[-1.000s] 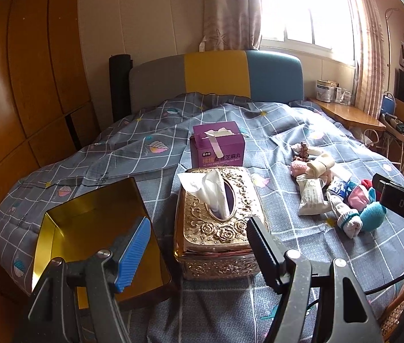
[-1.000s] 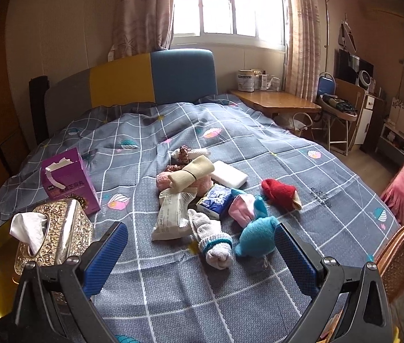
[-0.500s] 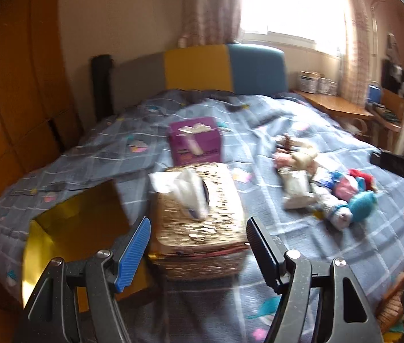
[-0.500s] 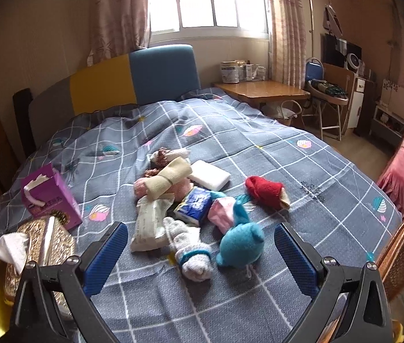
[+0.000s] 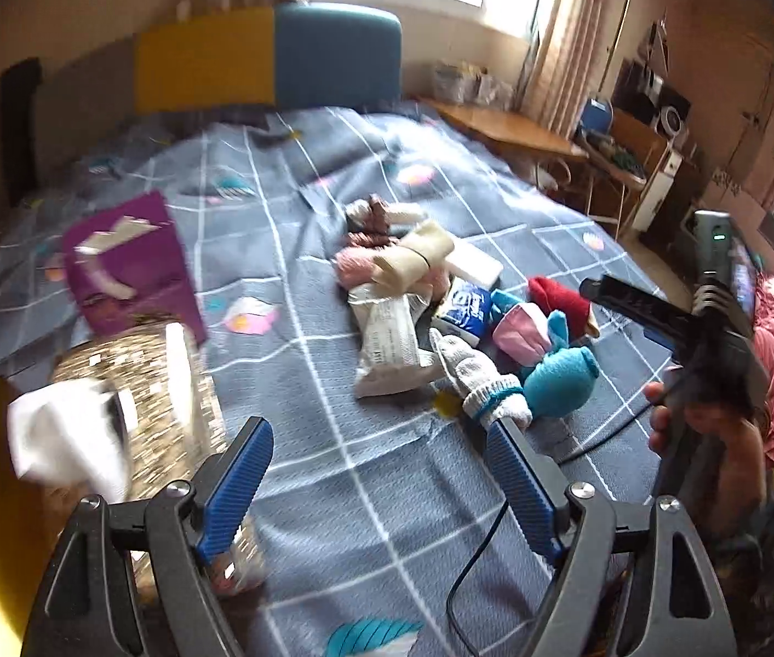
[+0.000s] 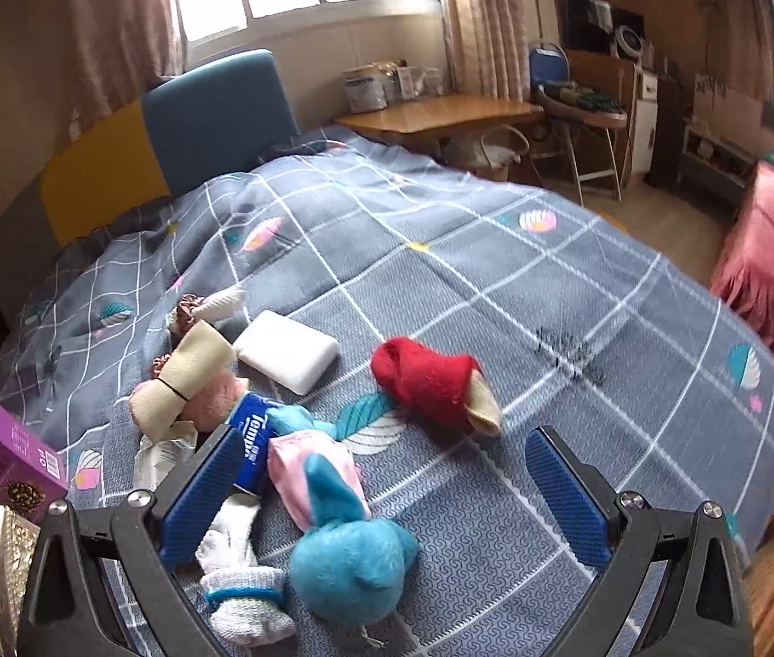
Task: Organize soft objects
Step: 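Reach the left gripper to the white packaged snack and grasp it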
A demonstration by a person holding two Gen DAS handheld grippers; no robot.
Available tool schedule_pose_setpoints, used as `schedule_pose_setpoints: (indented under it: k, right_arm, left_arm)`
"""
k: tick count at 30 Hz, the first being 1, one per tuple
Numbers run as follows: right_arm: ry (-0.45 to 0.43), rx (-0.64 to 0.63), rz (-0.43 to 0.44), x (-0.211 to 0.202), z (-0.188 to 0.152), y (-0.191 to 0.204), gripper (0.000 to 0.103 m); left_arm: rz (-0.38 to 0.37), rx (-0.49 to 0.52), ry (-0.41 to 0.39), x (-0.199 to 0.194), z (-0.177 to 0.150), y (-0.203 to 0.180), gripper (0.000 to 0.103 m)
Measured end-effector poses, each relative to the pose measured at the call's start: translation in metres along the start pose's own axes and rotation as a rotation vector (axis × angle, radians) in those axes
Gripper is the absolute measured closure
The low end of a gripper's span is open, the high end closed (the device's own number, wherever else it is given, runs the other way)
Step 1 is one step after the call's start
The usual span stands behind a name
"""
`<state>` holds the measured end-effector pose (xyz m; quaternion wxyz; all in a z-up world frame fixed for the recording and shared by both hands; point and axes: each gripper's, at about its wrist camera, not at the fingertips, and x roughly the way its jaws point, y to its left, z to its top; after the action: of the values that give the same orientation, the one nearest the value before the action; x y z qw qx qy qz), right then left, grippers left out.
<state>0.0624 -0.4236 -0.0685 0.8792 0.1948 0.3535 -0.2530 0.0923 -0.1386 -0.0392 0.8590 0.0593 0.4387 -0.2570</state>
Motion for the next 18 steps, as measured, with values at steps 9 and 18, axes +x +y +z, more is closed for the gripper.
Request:
schedule_pose_setpoints:
  k: [9, 18]
  right_arm:
    - [0.04, 0.08, 0.083, 0.006, 0.0, -0.009, 0.0]
    - [0.071, 0.084, 0.134, 0.013, 0.0, -0.007, 0.0]
  left_arm:
    - [0.01, -0.084, 0.161, 0.11, 0.037, 0.001, 0.029]
    - [0.022, -0.105, 0.239, 0.182, 0.067, -0.001, 0.037]
